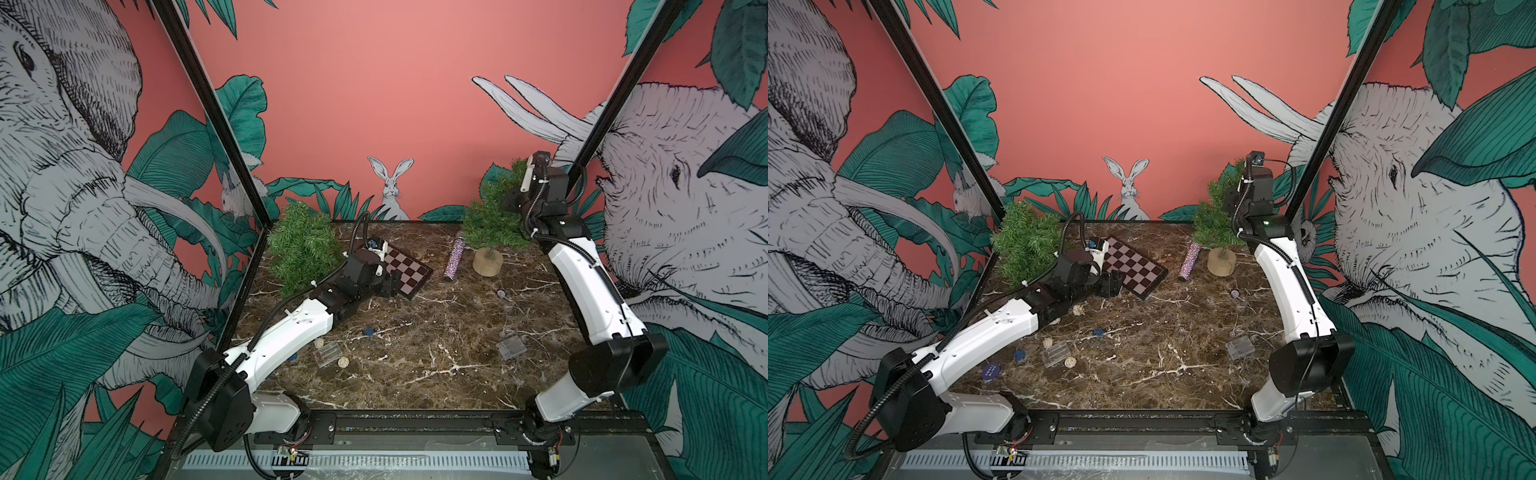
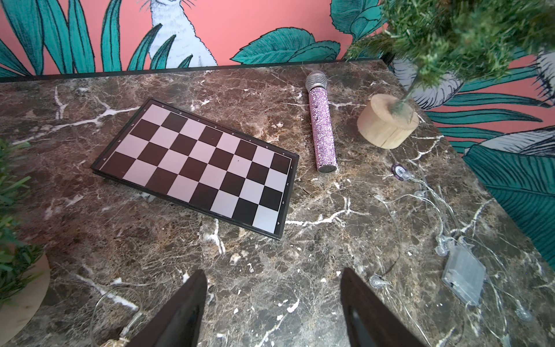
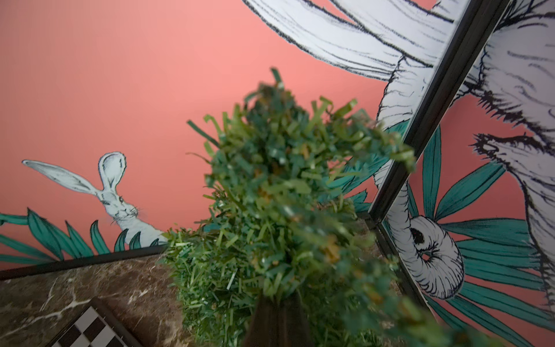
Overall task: Wrap string light around the christmas tree
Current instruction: Pick up the Christmas tree at the corner of the board, then place the christmas tree at the center of the board.
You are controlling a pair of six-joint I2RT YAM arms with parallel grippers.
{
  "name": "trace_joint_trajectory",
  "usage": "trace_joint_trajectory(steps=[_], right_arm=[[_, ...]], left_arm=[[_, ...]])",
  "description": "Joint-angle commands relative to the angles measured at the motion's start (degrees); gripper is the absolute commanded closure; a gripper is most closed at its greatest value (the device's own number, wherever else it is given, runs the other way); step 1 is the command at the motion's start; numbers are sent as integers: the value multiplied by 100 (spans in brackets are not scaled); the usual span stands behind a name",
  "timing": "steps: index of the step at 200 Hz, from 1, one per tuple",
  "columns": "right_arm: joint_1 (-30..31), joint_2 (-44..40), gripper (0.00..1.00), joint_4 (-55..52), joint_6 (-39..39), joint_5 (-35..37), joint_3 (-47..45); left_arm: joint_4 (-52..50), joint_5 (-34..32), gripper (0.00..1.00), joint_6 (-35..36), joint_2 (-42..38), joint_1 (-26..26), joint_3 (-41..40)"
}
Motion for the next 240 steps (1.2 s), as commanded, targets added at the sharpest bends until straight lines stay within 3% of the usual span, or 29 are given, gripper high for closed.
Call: trace_joint_trajectory(steps=[1, 62, 130, 184, 240], right_arm=[[58, -488, 100, 487, 111, -189, -68], [269, -1432, 100, 135, 177, -525, -819], [759, -2234, 100, -323, 284, -1363, -1398], [1473, -2262, 100, -250, 502, -1985, -1486], [2022, -1825, 100, 486, 602, -2321, -1578]], left_arm=[[173, 78, 28, 59, -102, -11, -20], [220, 165, 29, 55, -88, -18, 8], [224, 197, 30, 50, -66, -16, 21], [248, 187, 31, -49, -58, -13, -82], [288, 142, 32, -119, -84, -20, -192]])
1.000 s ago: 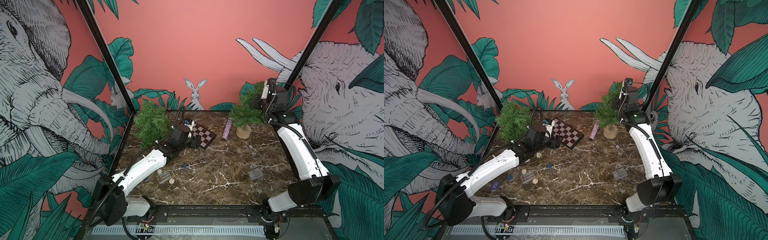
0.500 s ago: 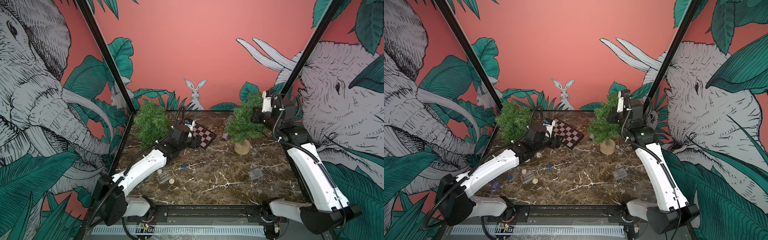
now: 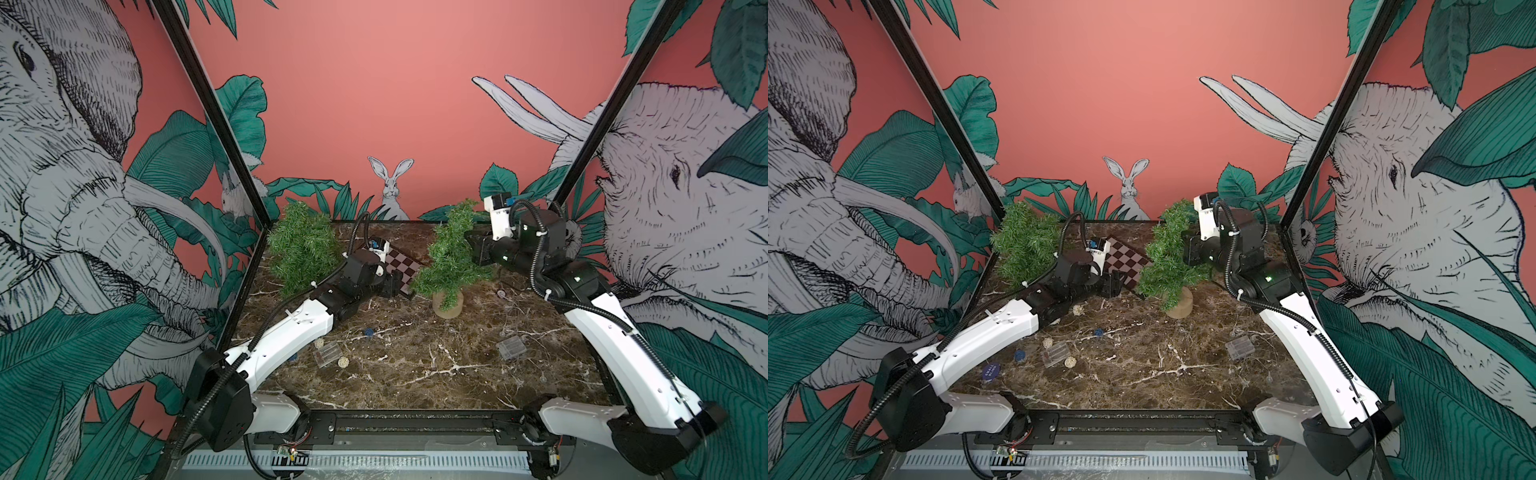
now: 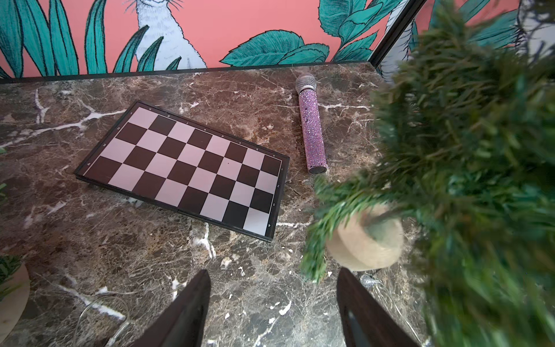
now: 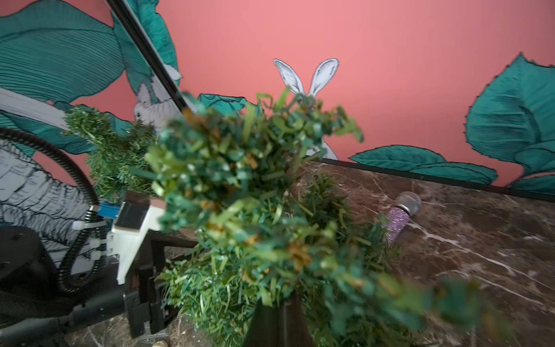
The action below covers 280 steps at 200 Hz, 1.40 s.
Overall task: Wrap string light around the christmas tree
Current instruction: Place the christmas tree at the center of the board.
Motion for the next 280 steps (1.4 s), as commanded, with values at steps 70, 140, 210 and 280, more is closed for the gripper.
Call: trace_joint_trajectory(steps=[70, 140, 210, 280], right_arm=[[181, 164, 100, 2121, 455, -615, -1231], [210, 15, 63, 1746, 377, -1060, -1058], [211, -491, 30, 584, 59, -1023, -655], [-365, -1247, 27, -999, 422, 158, -1070]], left_arm=[[88, -148, 32, -61, -270, -9, -383], [140, -55, 31, -99, -261, -9, -279], [175, 129, 25, -69, -195, -13, -149], [-263, -138, 25, 21, -375, -247, -39]])
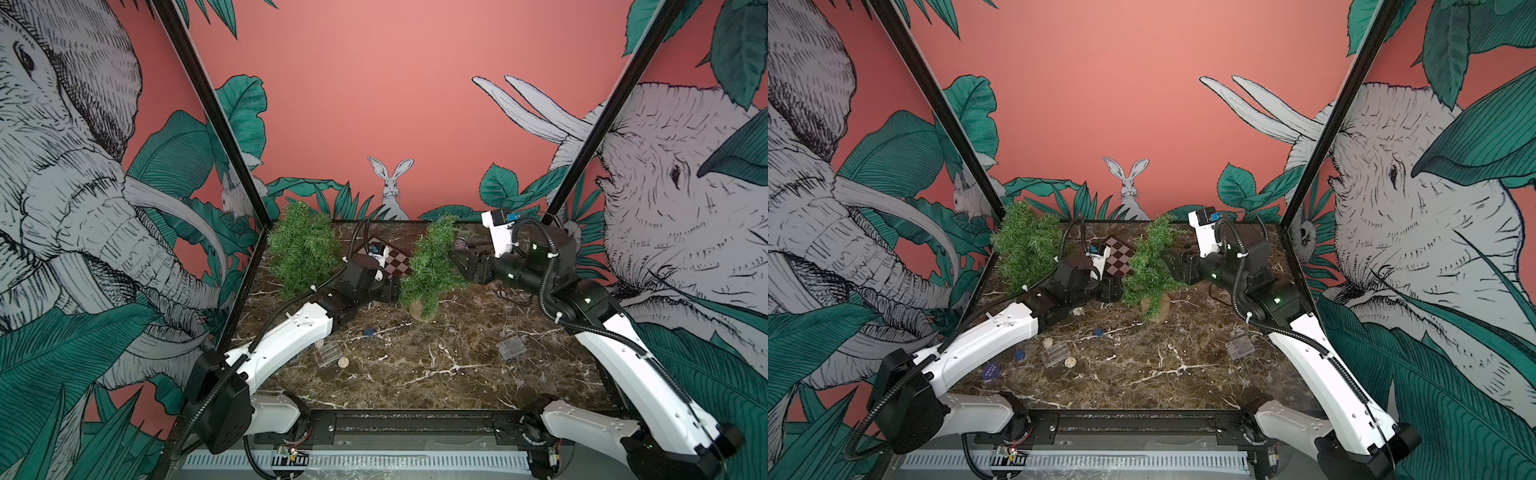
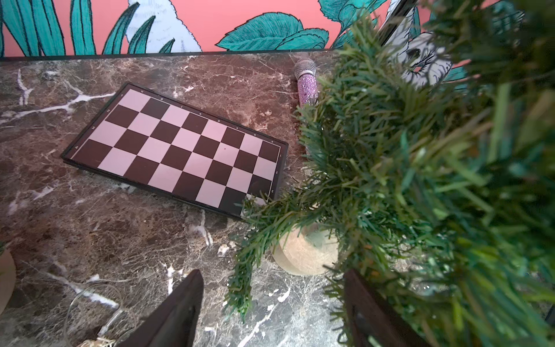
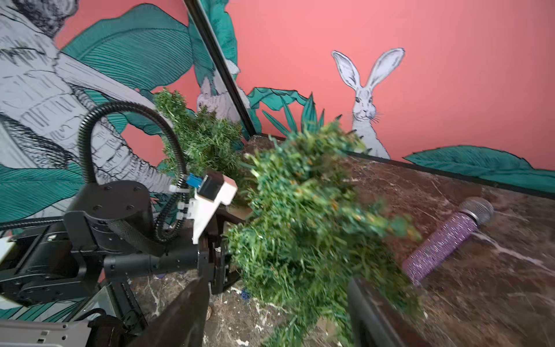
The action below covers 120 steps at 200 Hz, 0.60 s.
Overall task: Wrap string light around the christmas tree
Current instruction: Place the christmas tree at the center of the board.
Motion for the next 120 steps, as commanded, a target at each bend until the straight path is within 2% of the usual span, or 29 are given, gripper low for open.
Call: trace_joint_trajectory(steps=[1, 22, 34, 55, 78, 102, 120], right_arm=[[-483, -289, 28, -938, 303, 714, -340], [-1442, -371, 29, -1468, 676, 670, -856], [-1703, -363, 28, -1568, 705, 909, -1126], [-1796, 219, 25, -1850, 455, 1762, -1327], [-1796, 1194, 12, -1940, 323, 2458, -1435], [-1798, 1750, 11, -1551, 221, 2965, -1676], [-1796, 2247, 12, -1384, 42, 3008, -1594]], left_arm=[[-306, -252, 25, 68, -304, -172, 169], [-564, -521, 25, 172, -530, -227, 90], [-705, -585, 25, 190, -644, -240, 40], [-995, -714, 25, 337, -797, -419, 63], [-1448, -1033, 25, 608, -831, -898, 167], [-1660, -1093, 25, 511, -979, -1153, -20], [-1587, -999, 25, 387, -1167, -1163, -262]])
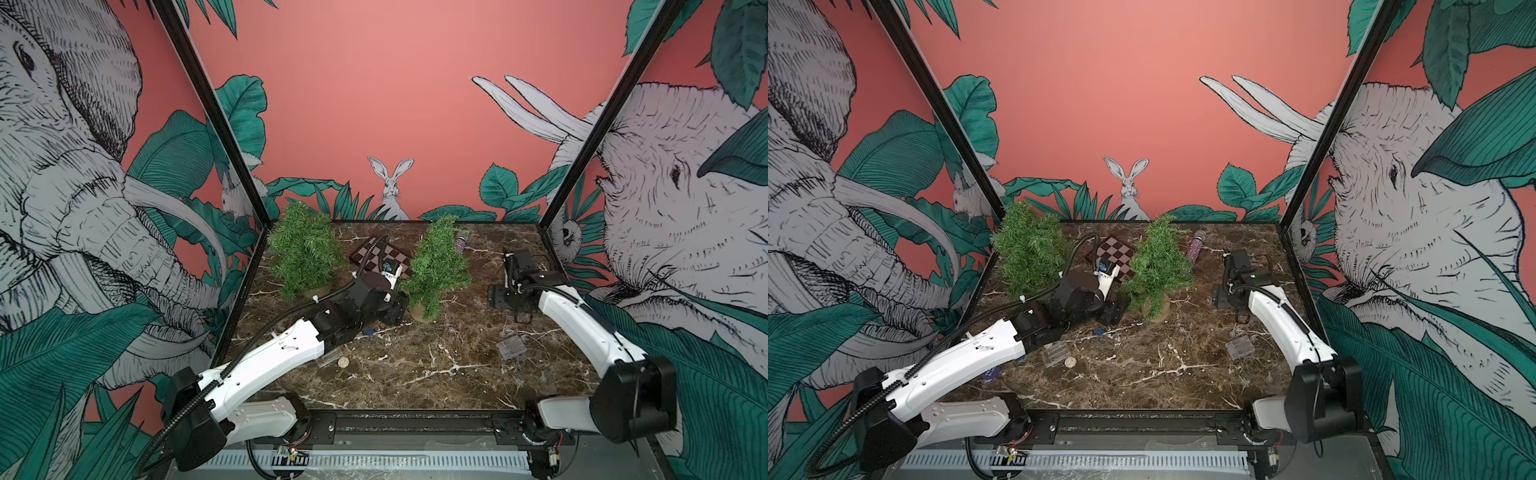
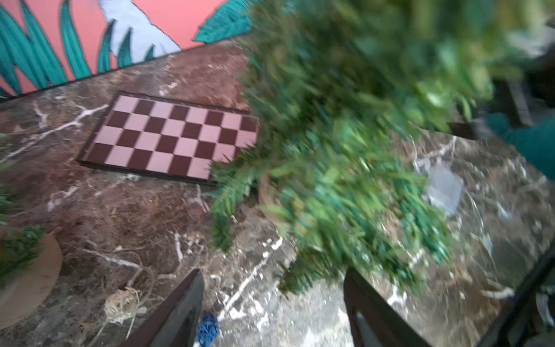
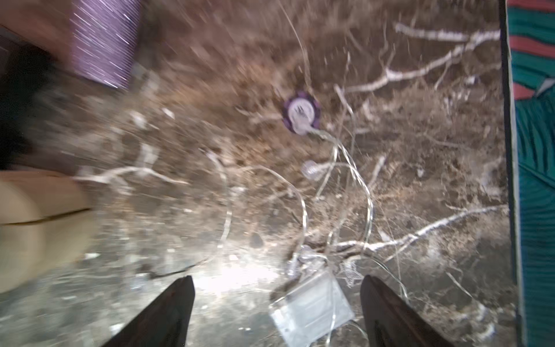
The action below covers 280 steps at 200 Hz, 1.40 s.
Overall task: Wrap string light around the christmas tree
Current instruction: Pick up the light string from the center of the board.
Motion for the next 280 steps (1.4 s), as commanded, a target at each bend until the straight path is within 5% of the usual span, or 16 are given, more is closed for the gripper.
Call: trace_joint_trajectory(steps=[1, 37, 76, 124, 141, 216, 280], right_arm=[[-4, 346, 12, 235, -253, 560, 114], [-12, 1376, 19, 502, -416, 352, 327], [-26, 1766, 39, 796, -552, 170, 228], [-12, 1444, 89, 894, -622, -59, -51], [-13, 774, 98, 829, -558, -661, -193], [-13, -1947, 100, 228, 332, -3463, -169], [172, -2703, 100, -865, 324, -4384, 545]], left_arm=[[-299, -122, 25, -89, -351, -7, -250], [-231, 25, 25, -131, -412, -24, -259], [-100, 18, 25, -176, -524, -42, -302], [-15, 94, 26, -200, -489, -62, -288], [-40, 182, 27, -171, -478, -94, -260], [-148, 274, 27, 544, -352, -1290, 231], [534, -225, 25, 705, 424, -2448, 615]])
